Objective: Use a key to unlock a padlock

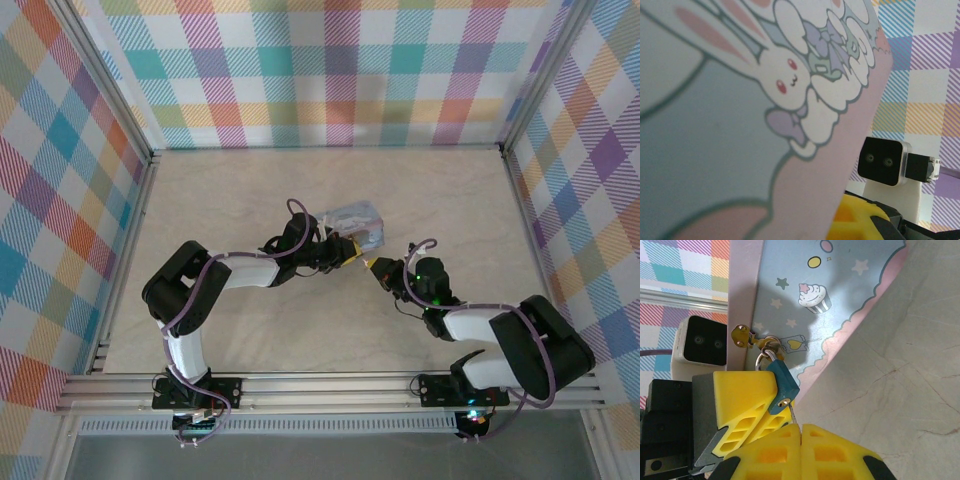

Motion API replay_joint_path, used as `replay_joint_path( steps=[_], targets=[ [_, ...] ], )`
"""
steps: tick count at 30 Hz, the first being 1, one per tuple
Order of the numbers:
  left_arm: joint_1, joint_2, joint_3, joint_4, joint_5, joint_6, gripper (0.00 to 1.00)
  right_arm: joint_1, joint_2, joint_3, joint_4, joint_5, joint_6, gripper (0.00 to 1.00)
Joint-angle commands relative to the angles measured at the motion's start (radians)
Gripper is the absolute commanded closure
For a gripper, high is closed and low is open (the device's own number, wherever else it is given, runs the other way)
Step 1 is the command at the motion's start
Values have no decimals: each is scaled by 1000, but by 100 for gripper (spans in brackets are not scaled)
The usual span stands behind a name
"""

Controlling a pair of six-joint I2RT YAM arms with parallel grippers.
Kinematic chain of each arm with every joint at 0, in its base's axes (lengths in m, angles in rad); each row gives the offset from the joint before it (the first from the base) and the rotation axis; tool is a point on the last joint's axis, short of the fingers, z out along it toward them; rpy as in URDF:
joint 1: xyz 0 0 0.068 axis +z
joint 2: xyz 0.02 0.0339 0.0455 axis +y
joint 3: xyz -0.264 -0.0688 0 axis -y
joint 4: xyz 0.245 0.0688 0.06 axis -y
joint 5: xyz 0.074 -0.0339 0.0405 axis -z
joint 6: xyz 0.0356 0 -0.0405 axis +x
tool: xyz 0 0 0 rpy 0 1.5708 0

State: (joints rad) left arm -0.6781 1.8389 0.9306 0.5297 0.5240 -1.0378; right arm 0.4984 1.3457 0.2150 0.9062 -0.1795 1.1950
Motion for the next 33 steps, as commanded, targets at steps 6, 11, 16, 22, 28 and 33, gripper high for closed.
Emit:
replay_joint_path(
  steps=[6, 11, 16, 22, 28, 33],
  targets=[
    [9, -17, -2, 69, 32, -28, 96, 14, 39, 2, 99, 17, 17, 100],
    [9, -10, -6, 83, 34, -36, 96, 15, 77, -4, 172, 19, 36, 100],
    [9, -11, -8, 87, 39, -38, 95, 15, 143, -6, 261, 14, 60, 100],
    [14, -8, -13, 90, 36, -36, 95, 16, 148, -17, 286, 15, 72, 100],
    [23, -6, -16, 94, 37, -39, 95, 25, 66, -56, 225, 38, 58, 100],
    [23, 0, -17, 107, 41, -48, 95, 26, 38, -40, 188, 40, 42, 100]
  ],
)
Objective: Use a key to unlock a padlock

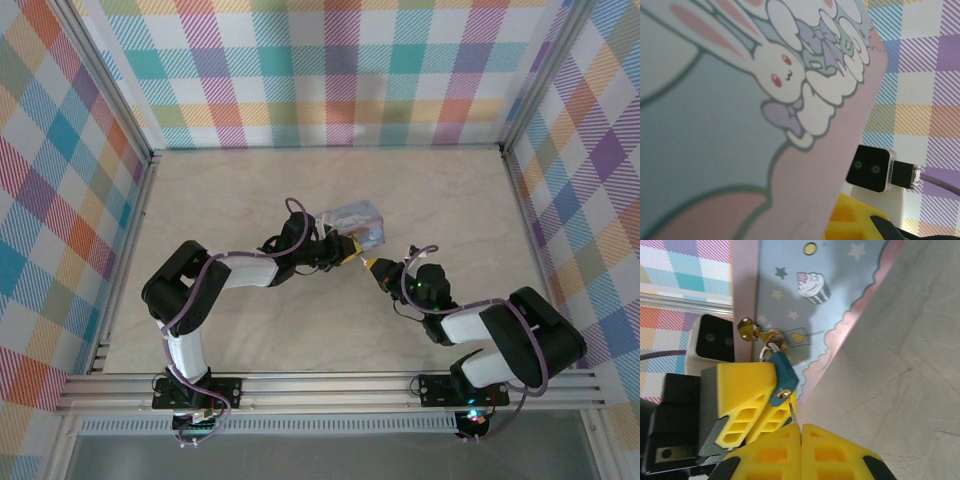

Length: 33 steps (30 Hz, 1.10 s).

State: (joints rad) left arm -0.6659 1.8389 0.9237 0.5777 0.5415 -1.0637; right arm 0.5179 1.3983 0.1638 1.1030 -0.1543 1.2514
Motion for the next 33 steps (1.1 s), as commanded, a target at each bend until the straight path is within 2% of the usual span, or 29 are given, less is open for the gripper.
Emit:
replay_joint_path(
  steps=[1, 15, 33],
  targets=[
    [11, 0, -13, 64, 21, -25, 95, 6, -12, 17, -8, 13, -15, 100],
    [11, 6, -15, 80, 34, -38, 95, 11, 63, 45, 76, 10, -3, 100],
    [11, 13, -17, 88, 32, -43, 94, 12, 7, 33, 43, 19, -10, 100]
  ],
)
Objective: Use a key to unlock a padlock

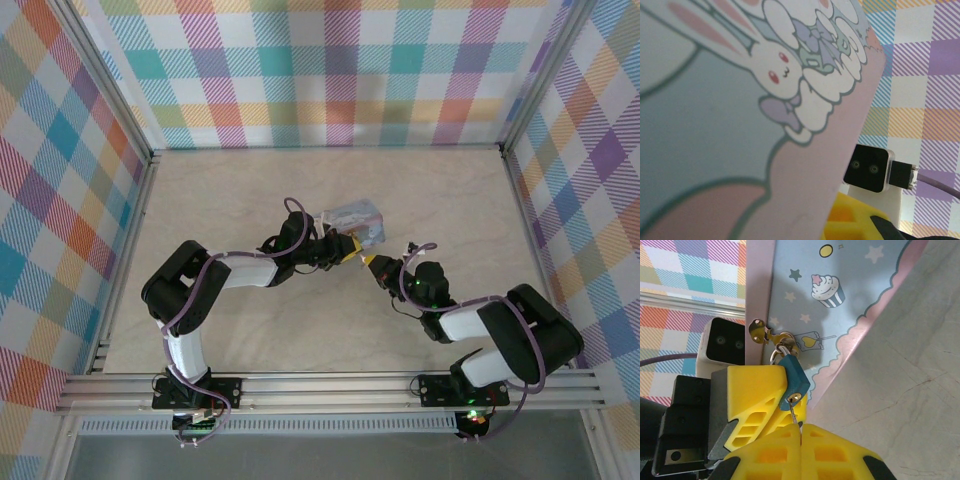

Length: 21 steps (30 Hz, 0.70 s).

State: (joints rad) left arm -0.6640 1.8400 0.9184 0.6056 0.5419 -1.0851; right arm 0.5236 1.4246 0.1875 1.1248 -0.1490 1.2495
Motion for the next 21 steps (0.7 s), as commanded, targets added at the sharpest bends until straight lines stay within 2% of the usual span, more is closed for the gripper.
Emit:
replay_joint_path(
  steps=[1, 13, 21],
  targets=[
    [9, 13, -12, 62, 32, -22, 94, 6, -21, 10, 18, 16, -10, 100],
    [7, 13, -15, 83, 44, -36, 94, 6, 42, 32, 78, 29, 2, 100],
    [7, 16, -20, 88, 44, -41, 94, 7, 29, 33, 84, 38, -2, 100]
  ],
)
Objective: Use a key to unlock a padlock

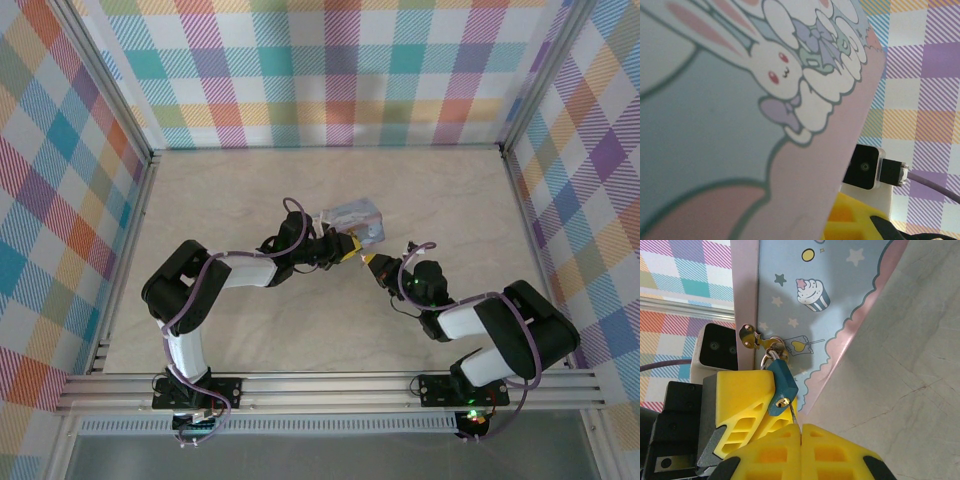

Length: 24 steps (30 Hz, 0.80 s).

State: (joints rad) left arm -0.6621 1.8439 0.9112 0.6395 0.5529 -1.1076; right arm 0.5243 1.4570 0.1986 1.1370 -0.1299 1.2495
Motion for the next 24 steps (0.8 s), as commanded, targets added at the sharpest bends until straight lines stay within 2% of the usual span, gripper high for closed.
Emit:
replay_joint_path(
  steps=[1, 24],
  targets=[
    [6, 13, -14, 56, 33, -18, 94, 6, -8, 22, 70, 18, -4, 100],
    [4, 15, -17, 78, 36, -31, 94, 7, -54, 26, 27, 32, -15, 100]
  ],
)
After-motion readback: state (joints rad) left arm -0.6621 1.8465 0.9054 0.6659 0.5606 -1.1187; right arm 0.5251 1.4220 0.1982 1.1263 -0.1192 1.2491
